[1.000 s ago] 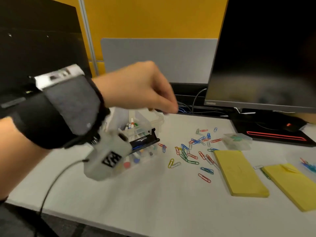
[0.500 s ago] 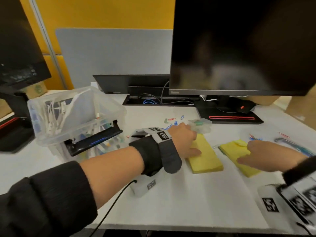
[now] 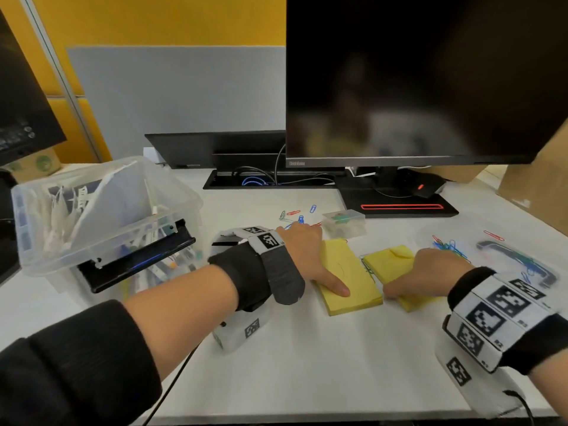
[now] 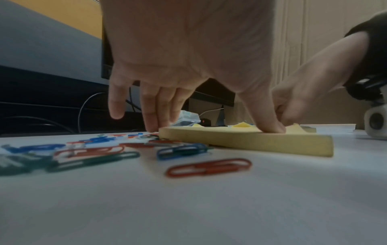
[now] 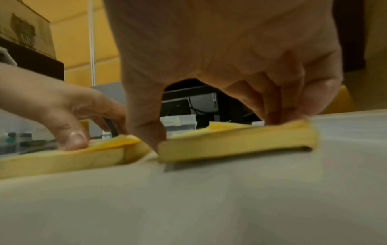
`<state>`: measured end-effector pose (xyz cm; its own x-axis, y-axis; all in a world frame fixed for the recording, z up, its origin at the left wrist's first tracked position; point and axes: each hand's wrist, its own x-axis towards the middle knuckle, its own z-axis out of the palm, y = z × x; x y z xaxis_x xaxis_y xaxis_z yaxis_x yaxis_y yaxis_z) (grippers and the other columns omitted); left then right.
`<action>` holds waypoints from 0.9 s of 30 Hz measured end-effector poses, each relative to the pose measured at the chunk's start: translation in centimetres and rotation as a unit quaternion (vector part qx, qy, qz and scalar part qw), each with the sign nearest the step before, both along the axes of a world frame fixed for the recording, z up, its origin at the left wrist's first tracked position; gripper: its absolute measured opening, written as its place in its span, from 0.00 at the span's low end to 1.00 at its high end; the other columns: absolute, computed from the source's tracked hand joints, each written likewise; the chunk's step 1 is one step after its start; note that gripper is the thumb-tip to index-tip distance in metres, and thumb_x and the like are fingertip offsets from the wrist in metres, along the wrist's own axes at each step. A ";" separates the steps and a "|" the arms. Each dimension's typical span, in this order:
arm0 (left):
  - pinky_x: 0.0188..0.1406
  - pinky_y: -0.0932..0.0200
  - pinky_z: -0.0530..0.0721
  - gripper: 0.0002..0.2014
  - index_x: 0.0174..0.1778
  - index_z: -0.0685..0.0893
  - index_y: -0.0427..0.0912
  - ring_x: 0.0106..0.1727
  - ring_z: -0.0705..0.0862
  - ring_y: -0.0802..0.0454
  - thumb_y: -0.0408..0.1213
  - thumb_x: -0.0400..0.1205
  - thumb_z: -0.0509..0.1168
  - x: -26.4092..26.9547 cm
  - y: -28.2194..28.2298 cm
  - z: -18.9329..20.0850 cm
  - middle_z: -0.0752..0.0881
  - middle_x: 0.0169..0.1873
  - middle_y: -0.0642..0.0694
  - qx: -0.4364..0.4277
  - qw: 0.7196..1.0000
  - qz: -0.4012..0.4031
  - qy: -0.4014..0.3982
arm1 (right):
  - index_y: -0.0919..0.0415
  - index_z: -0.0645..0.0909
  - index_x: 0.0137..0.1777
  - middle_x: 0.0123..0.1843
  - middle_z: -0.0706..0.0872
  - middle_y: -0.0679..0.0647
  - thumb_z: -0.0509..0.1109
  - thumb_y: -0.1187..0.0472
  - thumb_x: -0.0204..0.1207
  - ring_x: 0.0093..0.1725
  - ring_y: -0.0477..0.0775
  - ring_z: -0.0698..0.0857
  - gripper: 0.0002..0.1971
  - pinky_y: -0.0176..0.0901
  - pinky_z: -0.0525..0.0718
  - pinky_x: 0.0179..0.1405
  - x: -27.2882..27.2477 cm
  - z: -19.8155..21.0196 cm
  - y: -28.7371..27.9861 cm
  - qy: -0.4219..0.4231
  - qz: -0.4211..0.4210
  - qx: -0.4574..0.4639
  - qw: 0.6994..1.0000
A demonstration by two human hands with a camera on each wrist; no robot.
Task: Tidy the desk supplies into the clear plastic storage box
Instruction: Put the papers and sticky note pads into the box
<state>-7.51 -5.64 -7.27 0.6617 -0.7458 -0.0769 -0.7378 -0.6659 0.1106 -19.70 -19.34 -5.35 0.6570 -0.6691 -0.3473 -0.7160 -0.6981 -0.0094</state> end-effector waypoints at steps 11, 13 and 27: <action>0.59 0.51 0.74 0.35 0.61 0.77 0.38 0.66 0.73 0.43 0.65 0.71 0.66 0.5 0.5 -0.2 0.77 0.62 0.40 -0.114 0.991 0.057 -0.034 | 0.66 0.63 0.64 0.61 0.69 0.63 0.84 0.49 0.53 0.65 0.65 0.71 0.45 0.51 0.74 0.60 0.7 -0.1 1.4 -0.225 -0.032 0.000 0.974; 0.55 0.52 0.76 0.29 0.64 0.76 0.36 0.65 0.76 0.42 0.58 0.81 0.55 0.9 0.4 -0.2 0.79 0.62 0.38 -0.138 0.986 0.056 -0.077 | 0.66 0.63 0.63 0.56 0.71 0.60 0.84 0.53 0.53 0.63 0.64 0.74 0.43 0.49 0.75 0.52 0.7 -0.1 1.4 -0.275 -0.033 0.044 0.960; 0.25 0.60 0.64 0.21 0.27 0.70 0.49 0.26 0.71 0.57 0.61 0.80 0.55 2.3 1.7 3.7 0.70 0.21 0.54 -0.377 0.924 0.015 -0.062 | 0.65 0.66 0.62 0.42 0.77 0.55 0.55 0.50 0.83 0.43 0.61 0.81 0.18 0.50 0.79 0.40 1.5 -0.5 0.6 -0.473 -0.035 0.103 0.874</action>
<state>-5.20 -3.89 -3.61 0.6515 -0.5380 0.5348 -0.7586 -0.4535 0.4679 -18.18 -18.73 -5.87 0.6760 -0.7060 0.2110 -0.3608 -0.5668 -0.7407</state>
